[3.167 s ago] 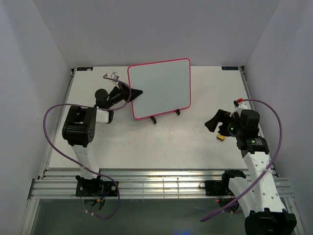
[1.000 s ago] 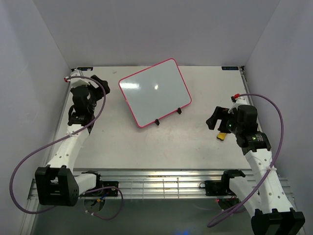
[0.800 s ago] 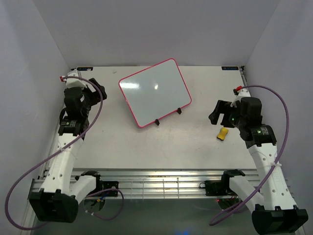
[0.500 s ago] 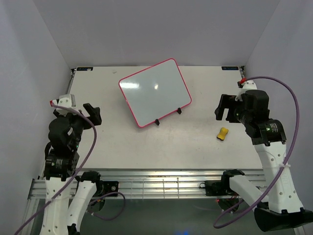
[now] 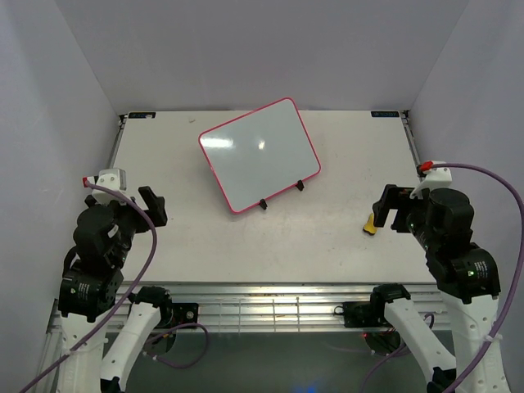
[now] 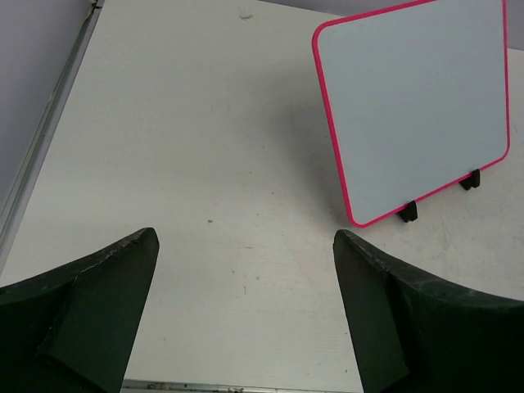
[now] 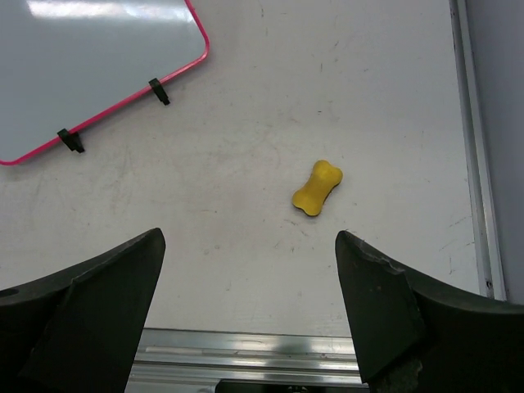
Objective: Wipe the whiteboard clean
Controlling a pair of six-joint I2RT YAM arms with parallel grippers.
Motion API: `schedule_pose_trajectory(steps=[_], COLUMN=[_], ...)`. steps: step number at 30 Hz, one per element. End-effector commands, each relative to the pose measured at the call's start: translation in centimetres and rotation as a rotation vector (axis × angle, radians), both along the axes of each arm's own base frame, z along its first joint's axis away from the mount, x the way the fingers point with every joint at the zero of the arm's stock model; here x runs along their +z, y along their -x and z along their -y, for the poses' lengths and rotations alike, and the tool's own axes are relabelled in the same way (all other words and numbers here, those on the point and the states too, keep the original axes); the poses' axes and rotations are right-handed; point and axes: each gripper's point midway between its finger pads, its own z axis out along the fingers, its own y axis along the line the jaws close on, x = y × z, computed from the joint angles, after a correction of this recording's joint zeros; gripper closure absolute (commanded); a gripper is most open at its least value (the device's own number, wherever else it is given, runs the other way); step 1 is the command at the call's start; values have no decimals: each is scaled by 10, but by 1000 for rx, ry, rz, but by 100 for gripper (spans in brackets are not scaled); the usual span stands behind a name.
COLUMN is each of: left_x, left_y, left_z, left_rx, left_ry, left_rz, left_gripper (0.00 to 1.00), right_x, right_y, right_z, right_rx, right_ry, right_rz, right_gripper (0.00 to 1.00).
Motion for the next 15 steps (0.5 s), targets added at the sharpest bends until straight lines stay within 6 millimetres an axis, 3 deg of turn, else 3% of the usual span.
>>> schedule_pose_trajectory(steps=[1, 10, 15], left_x=[3, -14, -13], left_y=[6, -2, -3], left_z=[-13, -7, -9], left_rx=[81, 60, 70], left_ry=[-1, 9, 6], left_rz=[-3, -26, -32], left_gripper=[2, 2, 2], right_x=[-12, -8, -7], right_y=[1, -4, -7], right_z=[8, 9, 8], right_rx=[-28, -37, -37], right_ry=[48, 53, 51], right_rz=[-16, -7, -3], right_gripper=[10, 10, 10])
